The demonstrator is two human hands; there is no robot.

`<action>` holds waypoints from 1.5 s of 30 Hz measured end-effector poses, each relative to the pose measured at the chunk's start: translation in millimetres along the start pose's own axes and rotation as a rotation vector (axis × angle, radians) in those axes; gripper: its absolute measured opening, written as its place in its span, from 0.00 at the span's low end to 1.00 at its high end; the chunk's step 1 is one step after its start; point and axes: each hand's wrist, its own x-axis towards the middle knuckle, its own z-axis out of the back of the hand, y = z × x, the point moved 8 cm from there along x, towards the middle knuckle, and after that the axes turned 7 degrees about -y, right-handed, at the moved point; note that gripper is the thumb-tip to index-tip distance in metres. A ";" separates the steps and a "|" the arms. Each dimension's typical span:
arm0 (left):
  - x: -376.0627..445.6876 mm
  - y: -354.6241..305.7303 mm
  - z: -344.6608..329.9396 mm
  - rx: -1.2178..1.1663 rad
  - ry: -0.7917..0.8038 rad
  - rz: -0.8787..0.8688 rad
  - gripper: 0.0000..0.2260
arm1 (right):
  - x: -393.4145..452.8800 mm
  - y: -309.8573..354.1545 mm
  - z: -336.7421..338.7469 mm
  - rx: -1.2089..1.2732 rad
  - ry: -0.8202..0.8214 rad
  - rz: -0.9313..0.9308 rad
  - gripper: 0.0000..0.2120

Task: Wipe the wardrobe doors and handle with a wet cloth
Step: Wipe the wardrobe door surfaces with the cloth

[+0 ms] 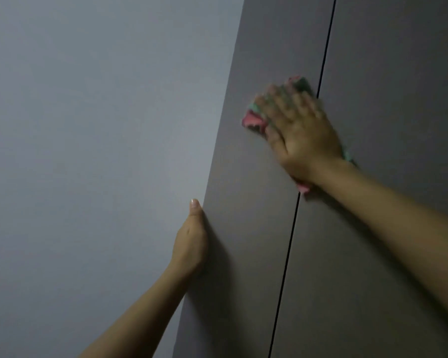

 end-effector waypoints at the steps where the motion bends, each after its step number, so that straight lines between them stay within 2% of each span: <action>1: -0.9 -1.5 -0.8 -0.002 -0.004 -0.019 0.28 | 10.3 -2.0 -0.6 -0.007 -0.036 -0.163 0.26; 2: -2.3 -4.0 -0.7 -0.007 -0.011 -0.028 0.27 | 10.1 9.5 -1.9 -0.006 -0.063 -0.235 0.27; 3: -2.1 -5.6 0.3 -0.008 -0.023 -0.032 0.27 | 0.1 31.2 -4.0 0.010 -0.067 -0.204 0.27; 5: -1.6 -4.1 1.0 -0.019 -0.008 -0.036 0.26 | -50.7 84.6 -10.8 0.050 0.028 0.088 0.26; 7: -5.2 -3.5 0.0 -0.063 0.017 -0.045 0.26 | -115.3 109.3 -6.0 0.097 0.136 0.377 0.24; 9: -5.9 -2.9 2.1 -0.029 -0.029 -0.063 0.31 | -136.9 86.3 3.5 0.109 0.156 0.476 0.23; 11: -6.1 -2.4 4.8 0.030 -0.088 -0.076 0.31 | -119.8 46.5 4.1 0.061 0.118 0.343 0.24; 13: -7.9 -6.1 7.0 0.060 -0.114 -0.108 0.30 | -84.5 12.6 5.1 0.006 0.036 0.024 0.25; 15: -10.9 -10.0 6.6 0.094 -0.116 -0.131 0.29 | -68.6 13.5 5.7 -0.026 -0.092 -0.305 0.26; 16: -11.9 -11.8 6.1 0.107 -0.115 -0.145 0.29 | -69.8 30.1 4.2 -0.018 -0.126 -0.364 0.26; 17: -12.2 -12.4 6.4 0.120 -0.117 -0.155 0.28 | -75.4 53.7 0.5 0.011 -0.115 -0.319 0.26; 19: -12.1 -15.6 6.5 0.140 -0.114 -0.180 0.28 | -101.8 98.9 -5.7 0.070 -0.006 0.004 0.25; 21: -12.0 -14.9 6.3 0.143 -0.107 -0.194 0.29 | -132.2 100.2 -1.6 0.099 0.081 0.272 0.24; 22: -11.5 -14.0 5.7 0.145 -0.100 -0.196 0.29 | -137.3 85.5 2.0 0.087 0.096 0.297 0.24; 24: -10.4 -12.1 6.1 0.149 -0.099 -0.199 0.29 | -127.9 48.8 3.6 0.035 0.077 0.173 0.24; 26: -10.5 -10.9 6.6 0.152 -0.101 -0.201 0.28 | -99.2 20.9 5.8 -0.031 -0.014 -0.139 0.25; 28: -10.4 -10.5 5.1 0.143 -0.093 -0.200 0.30 | -78.6 23.9 5.4 -0.075 -0.129 -0.439 0.26; 29: -10.6 -10.7 4.7 0.134 -0.086 -0.205 0.31 | -73.6 38.5 3.4 -0.061 -0.150 -0.480 0.26; 30: -9.6 -11.2 4.4 0.128 -0.080 -0.209 0.32 | -71.7 59.7 -0.4 -0.029 -0.131 -0.412 0.26; 33: -8.5 -11.1 3.0 0.131 -0.066 -0.194 0.29 | -113.8 116.1 -6.5 0.071 0.041 0.116 0.25; 35: -9.2 -10.4 4.8 0.133 -0.088 -0.187 0.28 | -142.2 101.8 2.2 0.103 0.124 0.331 0.24; 36: -9.4 -9.9 4.5 0.131 -0.090 -0.193 0.28 | -144.5 79.8 4.6 0.081 0.136 0.334 0.23; 37: -9.9 -9.8 4.3 0.135 -0.090 -0.195 0.28 | -139.1 51.8 6.2 0.037 0.122 0.261 0.24; 38: -10.4 -9.6 4.4 0.140 -0.091 -0.198 0.28 | -128.1 21.4 8.1 -0.012 0.103 0.106 0.25; 40: -10.5 -9.8 5.6 0.146 -0.100 -0.207 0.28 | -105.0 -19.1 13.4 -0.088 0.004 -0.331 0.26; 41: -10.9 -10.1 5.5 0.148 -0.100 -0.210 0.28 | -100.0 -15.0 12.9 -0.115 -0.052 -0.506 0.27; 42: -10.7 -9.9 5.3 0.151 -0.099 -0.214 0.28 | -98.2 4.8 10.0 -0.112 -0.087 -0.581 0.27; 43: -10.0 -9.9 4.7 0.154 -0.097 -0.218 0.28 | -96.7 35.6 6.1 -0.073 -0.096 -0.530 0.27; 45: -9.5 -9.8 4.0 0.160 -0.090 -0.214 0.27 | -112.6 105.3 -5.1 0.032 -0.004 -0.139 0.25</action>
